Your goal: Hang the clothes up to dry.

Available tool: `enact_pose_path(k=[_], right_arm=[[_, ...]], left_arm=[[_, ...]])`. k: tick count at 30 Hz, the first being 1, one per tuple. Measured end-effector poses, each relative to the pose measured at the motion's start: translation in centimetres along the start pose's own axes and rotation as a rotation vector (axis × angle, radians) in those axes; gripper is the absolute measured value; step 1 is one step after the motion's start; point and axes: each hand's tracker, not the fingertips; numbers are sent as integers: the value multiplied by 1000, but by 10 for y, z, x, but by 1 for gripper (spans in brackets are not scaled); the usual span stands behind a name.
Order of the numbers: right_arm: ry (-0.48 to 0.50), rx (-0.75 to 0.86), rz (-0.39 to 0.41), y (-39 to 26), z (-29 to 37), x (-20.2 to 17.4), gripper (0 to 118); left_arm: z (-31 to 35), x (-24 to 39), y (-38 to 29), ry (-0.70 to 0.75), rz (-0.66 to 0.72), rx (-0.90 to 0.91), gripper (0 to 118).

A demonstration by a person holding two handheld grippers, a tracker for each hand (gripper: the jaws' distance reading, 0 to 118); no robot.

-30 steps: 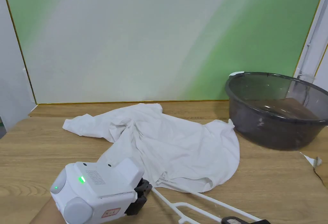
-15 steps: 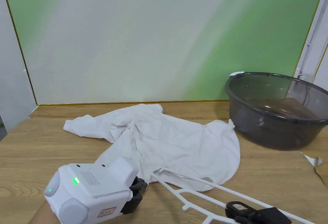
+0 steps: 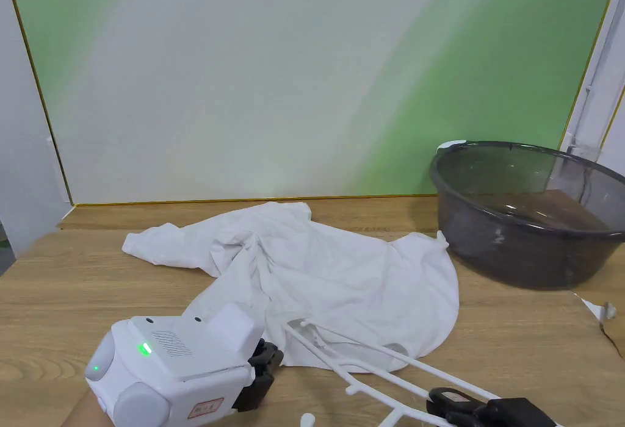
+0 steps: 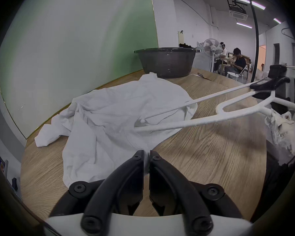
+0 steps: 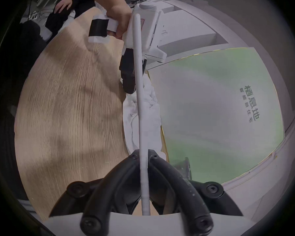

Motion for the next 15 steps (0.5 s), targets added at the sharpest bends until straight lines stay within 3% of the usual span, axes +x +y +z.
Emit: enact_pose_path(k=[2, 7, 11, 15], right_arm=[[65, 11, -162, -1, -2, 7, 9], [338, 30, -757, -19, -18, 38, 9], [485, 66, -1129, -50, -31, 46, 9], [549, 123, -1276, -68, -33, 46, 9]], left_arm=[[1, 1, 1, -3, 0, 3, 3], [3, 2, 5, -10, 8, 19, 3], [5, 4, 3, -6, 8, 23, 3], [7, 4, 1, -14, 21, 28, 3]])
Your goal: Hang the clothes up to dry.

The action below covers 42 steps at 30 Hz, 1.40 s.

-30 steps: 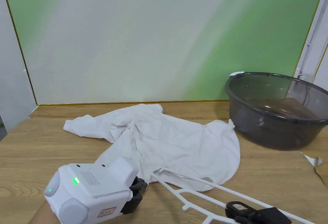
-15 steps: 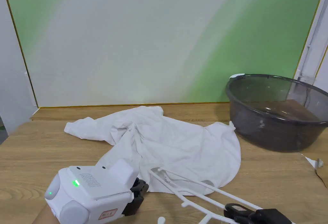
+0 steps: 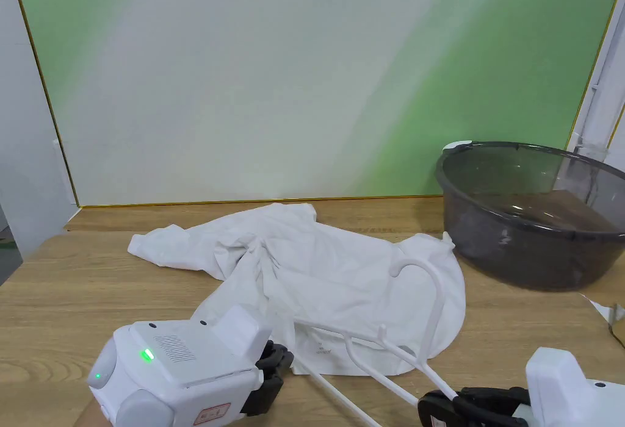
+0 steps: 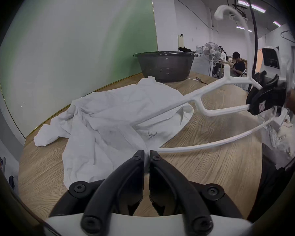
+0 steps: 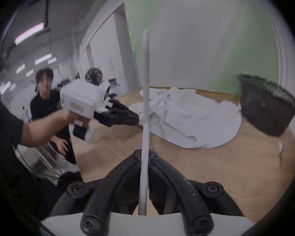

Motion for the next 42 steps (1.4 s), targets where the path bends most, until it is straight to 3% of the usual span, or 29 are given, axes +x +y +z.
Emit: enact_pose_path(k=[10, 13, 20, 29, 32, 35, 42], right_arm=[[-11, 2, 46, 5, -11, -4, 9], [-15, -2, 93, 8, -25, -7, 9], [3, -2, 90, 14, -59, -6, 9], [-10, -8, 151, 26, -83, -6, 9], [-7, -1, 163, 26, -73, -3, 9], [-4, -20, 230, 25, -68, -6, 9], [-1, -17, 285, 25, -71, -12, 9]], left_arm=[[8, 12, 4, -102, 45, 28, 3], [12, 22, 8, -146, 47, 39, 3], [21, 45, 13, -224, 11, 53, 3], [28, 39, 12, -214, 10, 65, 3], [38, 19, 12, -167, 88, 110, 3], [51, -5, 20, -102, 165, 176, 3], [61, -5, 41, -60, 154, 235, 0]])
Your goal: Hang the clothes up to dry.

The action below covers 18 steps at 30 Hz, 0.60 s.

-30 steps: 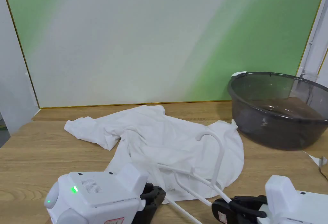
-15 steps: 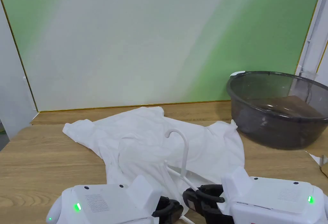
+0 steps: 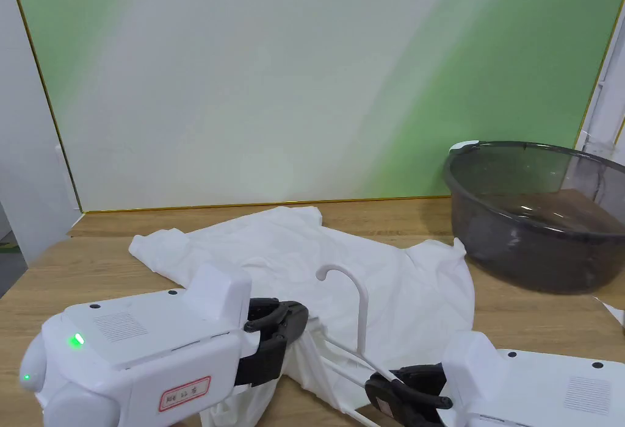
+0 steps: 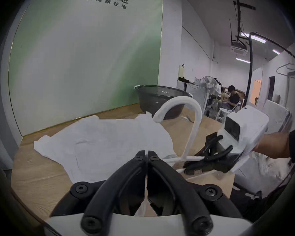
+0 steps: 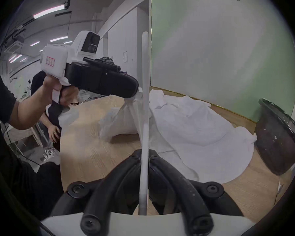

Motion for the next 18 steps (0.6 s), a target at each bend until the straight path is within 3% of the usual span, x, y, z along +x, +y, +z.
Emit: enact_pose_path(k=[8, 18], right_arm=[[-4, -14, 63, 1, -7, -7, 9], [9, 12, 40, 13, -26, 12, 9]], left_arm=[[0, 8, -5, -7, 4, 8, 0], [10, 45, -28, -174, -67, -67, 0]])
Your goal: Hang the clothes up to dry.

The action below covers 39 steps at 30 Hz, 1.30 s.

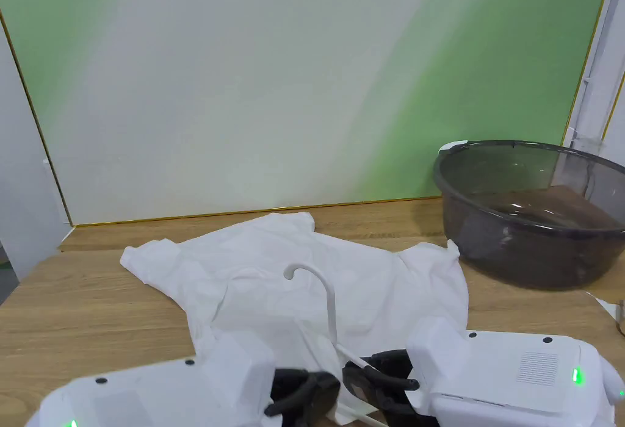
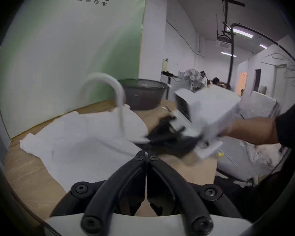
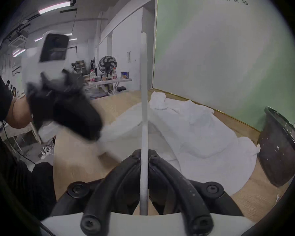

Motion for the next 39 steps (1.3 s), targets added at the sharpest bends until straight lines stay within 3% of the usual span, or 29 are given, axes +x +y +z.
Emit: enact_pose_path(k=[4, 9, 10, 11, 13, 14, 19, 23, 25, 28, 33, 35, 36, 38, 39], right_arm=[[5, 43, -59, -1, -1, 8, 9], [9, 61, -60, 0, 5, 9, 9], [16, 68, -61, 1, 8, 10, 9], [29, 73, -63, 3, 10, 12, 9], [44, 76, -50, 5, 14, 14, 9], [58, 73, -38, 6, 16, 15, 9], [133, 66, 18, 7, 29, 16, 9], [193, 79, 67, 12, 46, 15, 9], [211, 99, 115, 16, 55, 12, 9], [269, 89, 143, 22, 59, 13, 9], [325, 47, 206, 30, 48, 21, 9], [344, 46, 208, 32, 39, 31, 9], [352, 48, 208, 33, 35, 35, 9], [376, 50, 198, 35, 21, 48, 9], [380, 50, 193, 35, 15, 55, 9]], left_arm=[[-14, 16, -25, -26, -39, -96, 0], [-10, -3, -32, -15, 39, -68, 0], [-5, -10, -29, -11, 51, -42, 17], [0, -17, -25, -7, 59, -29, 44], [9, -31, -18, 7, 43, -16, 113], [15, -40, -15, 23, 15, 12, 118], [33, -103, 12, -29, -10, 48, 117], [10, -117, 29, -68, -223, -114, 117], [-8, -119, 31, -204, -231, -222, 117], [-29, -107, 27, -396, -370, -255, 115], [-57, -109, 26, -471, -396, -312, 111], [-65, -114, 26, -533, -386, -361, 92], [-68, -116, 26, -542, -395, -373, 78], [-75, -124, 28, -558, -395, -415, 23], [-77, -129, 28, -554, -394, -422, 11]])
